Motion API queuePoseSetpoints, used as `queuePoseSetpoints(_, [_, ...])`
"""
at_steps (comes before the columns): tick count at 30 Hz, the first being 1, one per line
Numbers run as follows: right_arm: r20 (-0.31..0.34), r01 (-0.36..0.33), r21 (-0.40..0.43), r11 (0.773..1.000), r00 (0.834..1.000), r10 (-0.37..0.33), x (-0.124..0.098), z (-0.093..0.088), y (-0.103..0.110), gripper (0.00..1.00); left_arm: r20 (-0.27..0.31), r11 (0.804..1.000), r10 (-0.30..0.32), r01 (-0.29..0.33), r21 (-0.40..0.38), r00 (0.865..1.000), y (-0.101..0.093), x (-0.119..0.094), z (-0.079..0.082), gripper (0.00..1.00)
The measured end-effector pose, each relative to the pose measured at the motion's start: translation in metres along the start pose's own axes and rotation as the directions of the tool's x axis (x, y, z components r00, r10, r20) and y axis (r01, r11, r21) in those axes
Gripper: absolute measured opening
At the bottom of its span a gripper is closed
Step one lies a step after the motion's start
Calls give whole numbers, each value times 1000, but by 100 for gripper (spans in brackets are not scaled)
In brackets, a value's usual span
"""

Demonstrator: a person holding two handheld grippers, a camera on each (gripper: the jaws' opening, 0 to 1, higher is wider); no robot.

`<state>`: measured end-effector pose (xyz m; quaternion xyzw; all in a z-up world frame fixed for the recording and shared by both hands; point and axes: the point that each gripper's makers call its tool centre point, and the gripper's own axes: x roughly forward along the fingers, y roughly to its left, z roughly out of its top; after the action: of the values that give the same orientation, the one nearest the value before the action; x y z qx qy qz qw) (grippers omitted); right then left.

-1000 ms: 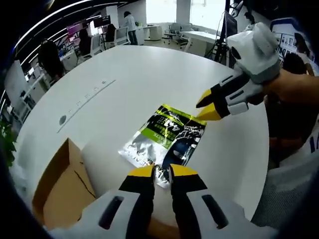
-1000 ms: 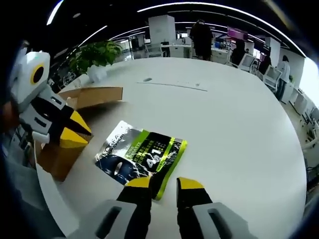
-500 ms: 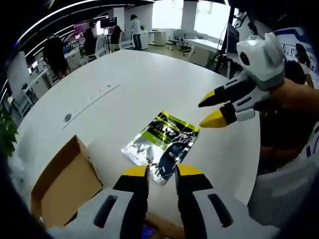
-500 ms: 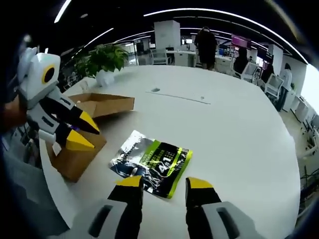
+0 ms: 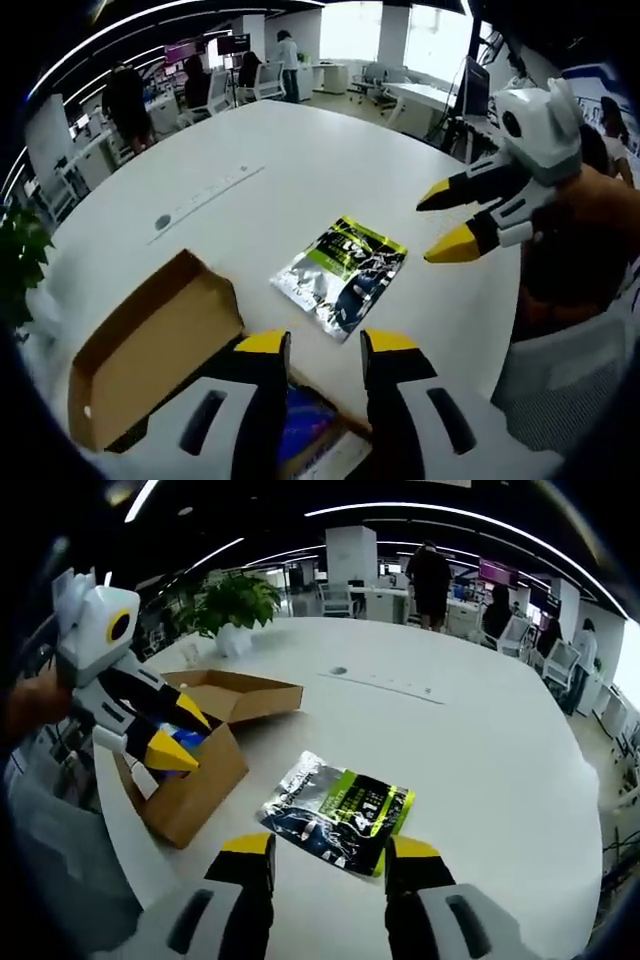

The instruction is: Operate the shoe box by opening the lid, removing the specified soft item, and placing it in the target area until the item is outside and the box remains undamaged.

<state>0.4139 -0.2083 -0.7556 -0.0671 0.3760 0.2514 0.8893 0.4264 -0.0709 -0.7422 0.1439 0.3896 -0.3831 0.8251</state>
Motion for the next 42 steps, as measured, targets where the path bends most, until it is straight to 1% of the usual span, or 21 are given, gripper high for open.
queuePoseSetpoints(3, [7,-11,-11,1000,1000,11,-1,3,9,42,15,1000,20,-20,-20,1000,7,-10,-6,28])
queuePoseSetpoints(8, [13,-33,-25,999,999,33,-2,7,25,42,23,998,46,-45,-40,999,20,-25,-18,28])
queuePoseSetpoints(14, [9,-60,-51,997,998,60,0,10,41,42,12,996,72,-71,-53,997,36,-37,-34,29])
queuePoseSetpoints(18, [17,-79,-69,995,997,80,2,15,55,42,9,994,88,-88,-61,996,45,-45,-43,28])
queuePoseSetpoints(23, [19,-106,-92,990,994,109,6,23,72,42,-2,993,103,-103,-58,995,56,-49,-54,28])
queuePoseSetpoints(33, [27,-151,-138,979,987,156,16,40,96,42,-29,993,116,-117,-35,993,75,-52,-71,27])
queuePoseSetpoints(42, [27,-195,-198,960,978,205,27,55,119,41,-56,995,95,-94,20,994,89,-45,-82,24])
